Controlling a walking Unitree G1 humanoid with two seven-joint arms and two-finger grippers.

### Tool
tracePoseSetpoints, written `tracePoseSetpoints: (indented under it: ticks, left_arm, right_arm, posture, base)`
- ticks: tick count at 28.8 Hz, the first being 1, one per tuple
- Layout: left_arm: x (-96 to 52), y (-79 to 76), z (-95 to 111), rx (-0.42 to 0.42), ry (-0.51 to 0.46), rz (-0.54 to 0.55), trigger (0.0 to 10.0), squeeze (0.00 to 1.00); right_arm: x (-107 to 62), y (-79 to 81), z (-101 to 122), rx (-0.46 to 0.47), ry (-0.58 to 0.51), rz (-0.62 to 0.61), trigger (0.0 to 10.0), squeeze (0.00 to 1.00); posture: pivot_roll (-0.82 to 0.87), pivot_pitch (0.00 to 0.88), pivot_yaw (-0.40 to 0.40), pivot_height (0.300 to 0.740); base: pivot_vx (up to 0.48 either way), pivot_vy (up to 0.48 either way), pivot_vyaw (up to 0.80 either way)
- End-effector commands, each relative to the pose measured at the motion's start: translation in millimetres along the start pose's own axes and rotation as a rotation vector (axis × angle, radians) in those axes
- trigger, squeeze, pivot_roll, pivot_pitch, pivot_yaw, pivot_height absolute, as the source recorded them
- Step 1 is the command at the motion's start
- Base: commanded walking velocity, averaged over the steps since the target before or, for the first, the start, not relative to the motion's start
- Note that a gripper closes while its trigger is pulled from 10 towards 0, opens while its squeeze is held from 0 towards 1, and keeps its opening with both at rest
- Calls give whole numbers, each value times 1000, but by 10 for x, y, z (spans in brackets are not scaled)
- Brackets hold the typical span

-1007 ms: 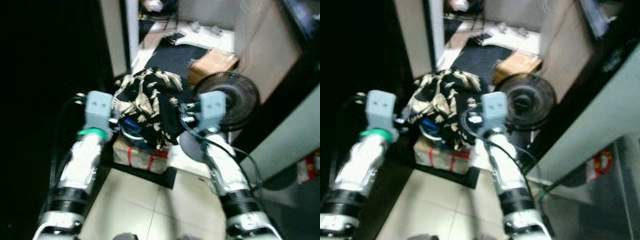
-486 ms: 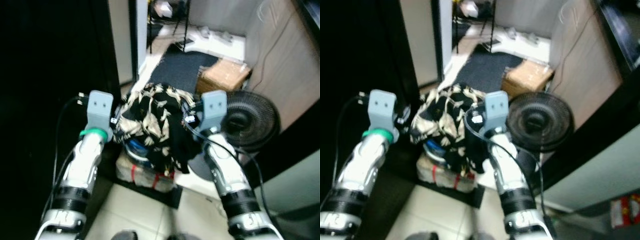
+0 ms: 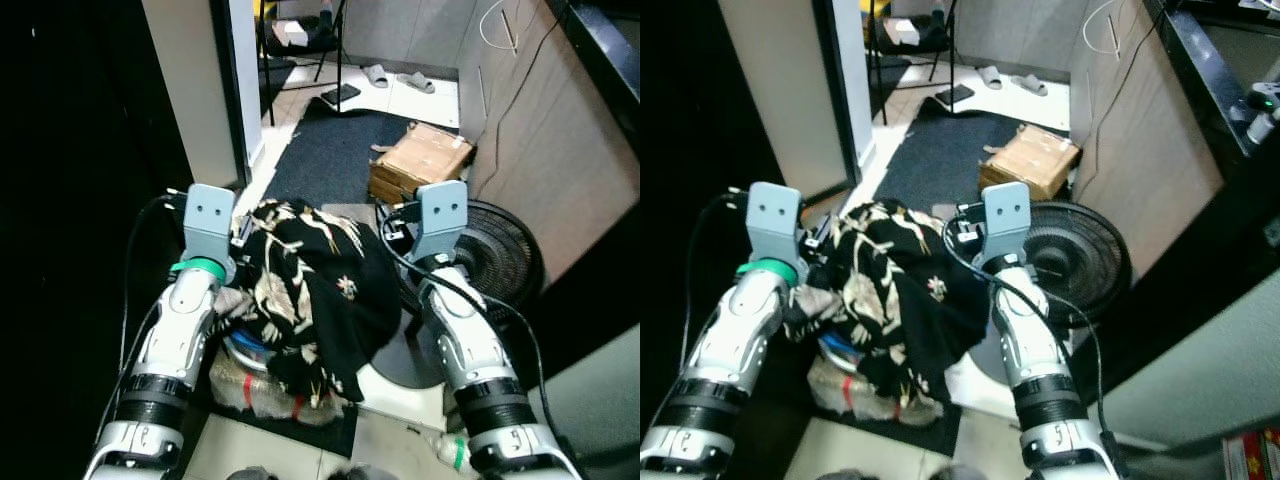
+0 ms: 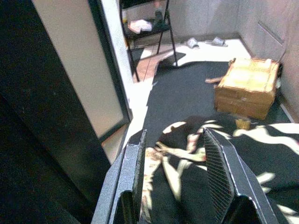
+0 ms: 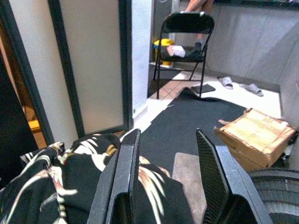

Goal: Clothes washing

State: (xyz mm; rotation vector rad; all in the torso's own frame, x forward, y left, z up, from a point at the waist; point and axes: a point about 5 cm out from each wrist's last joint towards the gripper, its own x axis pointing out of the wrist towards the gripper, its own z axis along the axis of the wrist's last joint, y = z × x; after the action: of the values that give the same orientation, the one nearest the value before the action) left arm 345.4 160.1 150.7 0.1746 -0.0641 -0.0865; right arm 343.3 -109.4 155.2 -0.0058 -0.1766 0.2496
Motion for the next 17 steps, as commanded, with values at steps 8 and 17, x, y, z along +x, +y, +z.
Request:
tracePoseSetpoints:
  ticks: [8,17]
  left_arm:
    - [-15,21,-52,-3,24,17,10000,0]
    - [-12,7,-58,-5,27,0,10000,0]
  right_arm:
    - [-4,5,-9,-4,3,0,10000,0]
    - [-5,4,-8,-6,3,1,10000,0]
  posture:
    - [-16,32,32,740]
    - [-17,34,32,740]
  base:
    - [244,0,0]
    - [0,0,0]
